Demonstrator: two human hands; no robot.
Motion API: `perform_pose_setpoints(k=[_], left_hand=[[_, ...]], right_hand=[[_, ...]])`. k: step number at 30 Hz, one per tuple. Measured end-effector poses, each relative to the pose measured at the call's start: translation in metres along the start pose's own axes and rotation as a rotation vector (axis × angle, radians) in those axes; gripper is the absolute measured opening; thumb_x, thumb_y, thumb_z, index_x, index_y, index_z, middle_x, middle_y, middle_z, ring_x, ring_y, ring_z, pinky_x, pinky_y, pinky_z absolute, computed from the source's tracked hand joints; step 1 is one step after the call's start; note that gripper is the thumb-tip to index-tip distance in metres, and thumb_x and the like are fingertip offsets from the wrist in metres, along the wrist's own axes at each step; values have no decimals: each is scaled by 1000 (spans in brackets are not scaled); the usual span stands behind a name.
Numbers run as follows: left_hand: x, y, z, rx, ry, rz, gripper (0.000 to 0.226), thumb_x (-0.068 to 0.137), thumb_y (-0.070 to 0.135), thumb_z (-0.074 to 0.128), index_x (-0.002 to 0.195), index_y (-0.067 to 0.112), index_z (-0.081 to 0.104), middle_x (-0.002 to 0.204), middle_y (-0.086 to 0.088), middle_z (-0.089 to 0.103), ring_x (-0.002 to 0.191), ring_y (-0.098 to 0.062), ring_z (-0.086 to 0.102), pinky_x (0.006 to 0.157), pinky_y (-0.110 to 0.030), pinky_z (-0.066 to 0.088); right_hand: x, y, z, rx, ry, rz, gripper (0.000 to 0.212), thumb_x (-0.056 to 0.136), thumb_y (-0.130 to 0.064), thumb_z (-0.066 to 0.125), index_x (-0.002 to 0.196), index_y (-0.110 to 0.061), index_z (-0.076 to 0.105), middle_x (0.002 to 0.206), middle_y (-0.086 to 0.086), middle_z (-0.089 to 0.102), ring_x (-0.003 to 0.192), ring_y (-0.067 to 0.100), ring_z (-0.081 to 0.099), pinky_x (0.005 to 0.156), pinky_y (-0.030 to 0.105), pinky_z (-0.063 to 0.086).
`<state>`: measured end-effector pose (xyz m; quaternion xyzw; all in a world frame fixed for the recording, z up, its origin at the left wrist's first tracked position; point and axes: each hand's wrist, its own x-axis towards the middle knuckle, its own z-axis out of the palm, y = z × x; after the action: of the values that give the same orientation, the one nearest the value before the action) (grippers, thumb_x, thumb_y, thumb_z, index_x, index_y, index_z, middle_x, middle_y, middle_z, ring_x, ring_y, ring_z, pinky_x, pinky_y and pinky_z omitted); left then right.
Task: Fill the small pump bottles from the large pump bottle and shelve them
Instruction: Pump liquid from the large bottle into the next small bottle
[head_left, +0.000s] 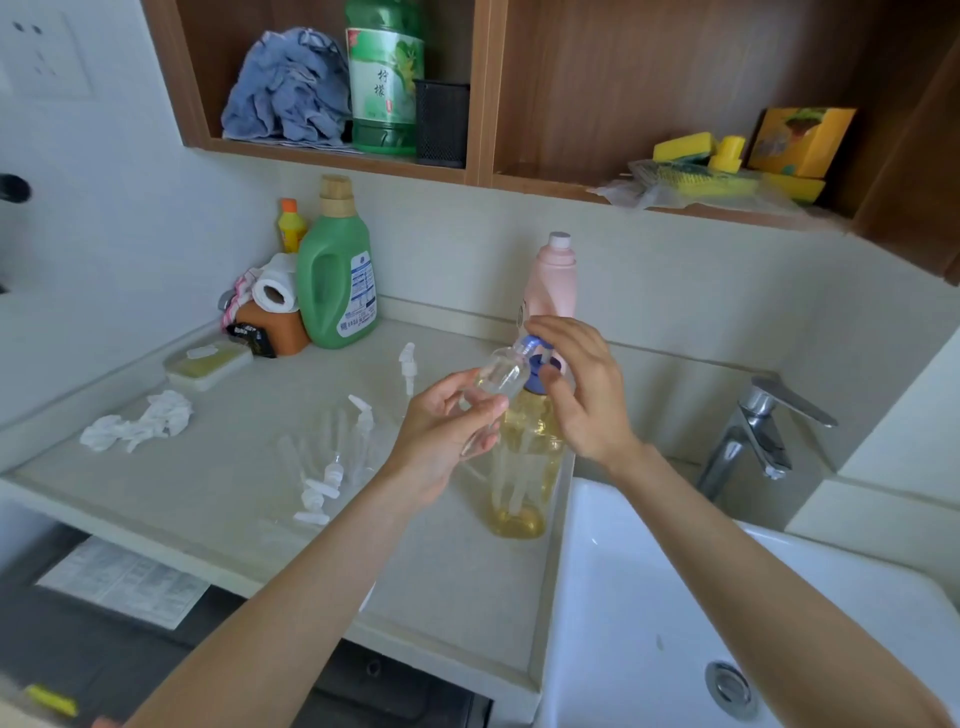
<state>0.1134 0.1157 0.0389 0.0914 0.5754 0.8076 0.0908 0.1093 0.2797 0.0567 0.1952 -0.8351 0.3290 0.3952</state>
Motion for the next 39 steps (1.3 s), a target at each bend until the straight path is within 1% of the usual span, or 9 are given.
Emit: perform_pose_setpoints(k=[4, 8, 12, 17, 21, 24, 29, 35, 39], left_hand=[[0, 0, -1, -86, -48, -116, 12, 79, 13, 66, 91, 13, 65, 68, -3, 58, 57, -12, 54, 51, -16, 47], [-1, -4, -4, -77, -13, -170, 1, 86, 11, 62, 86, 12, 63, 60, 0, 58, 54, -11, 54, 47, -15, 42], [0, -4, -6, -88, -21, -172, 25, 85, -7, 59, 100, 13, 57, 67, 0, 56, 53, -10, 53, 49, -18, 44], [-2, 1, -9, -152, -57, -131, 33, 82, -17, 55, 90, 14, 44, 69, -1, 55, 56, -8, 56, 55, -20, 50], [-1, 5, -8, -220, -83, -120, 23, 72, 3, 68, 86, 11, 53, 72, -3, 59, 64, -12, 58, 55, -20, 52], [-1, 1, -8, -211, -78, -135, 23, 69, 21, 68, 90, 15, 61, 73, -1, 61, 62, -10, 60, 50, -17, 48], [0, -6, -10, -156, -65, -160, 43, 69, 37, 65, 104, 13, 62, 78, -5, 58, 52, -9, 51, 40, -12, 34], [0, -8, -12, -168, -38, -204, 34, 70, 31, 64, 96, 10, 60, 74, -3, 53, 45, -7, 47, 36, -10, 30], [-3, -6, -11, -102, -26, -219, 14, 84, 7, 64, 91, 14, 54, 72, 2, 54, 53, -9, 49, 42, -12, 37]], right_hand=[[-11, 3, 19, 22, 56, -43, 48, 74, -17, 45, 113, 5, 62, 119, 14, 61, 114, 33, 51, 105, 36, 36], [-18, 7, 31, -28, 82, -56, 48, 71, -19, 43, 109, 3, 64, 116, 13, 63, 111, 34, 51, 103, 39, 36], [-19, 5, 30, -80, 69, -44, 50, 71, -19, 43, 110, 1, 64, 116, 11, 63, 111, 34, 50, 102, 41, 38], [-3, -2, 13, -98, 42, -39, 46, 76, -22, 44, 112, -3, 66, 115, 6, 64, 108, 24, 49, 99, 20, 34], [8, -2, 4, -57, 41, -27, 42, 81, -21, 45, 112, -3, 67, 113, 8, 65, 109, 18, 52, 97, 20, 37], [2, -1, 9, -14, 59, -23, 42, 79, -15, 44, 111, 1, 67, 116, 13, 64, 112, 19, 51, 99, 11, 32], [-7, 1, 26, -9, 134, -30, 45, 72, -13, 44, 107, 4, 66, 112, 15, 63, 110, 27, 52, 102, 24, 34], [-15, 6, 32, -99, 107, -34, 44, 70, -18, 45, 104, -3, 69, 109, 7, 66, 104, 29, 57, 94, 37, 41], [-11, 1, 23, -102, 49, -54, 46, 70, -18, 46, 106, -1, 68, 112, 8, 65, 106, 30, 55, 101, 22, 34]])
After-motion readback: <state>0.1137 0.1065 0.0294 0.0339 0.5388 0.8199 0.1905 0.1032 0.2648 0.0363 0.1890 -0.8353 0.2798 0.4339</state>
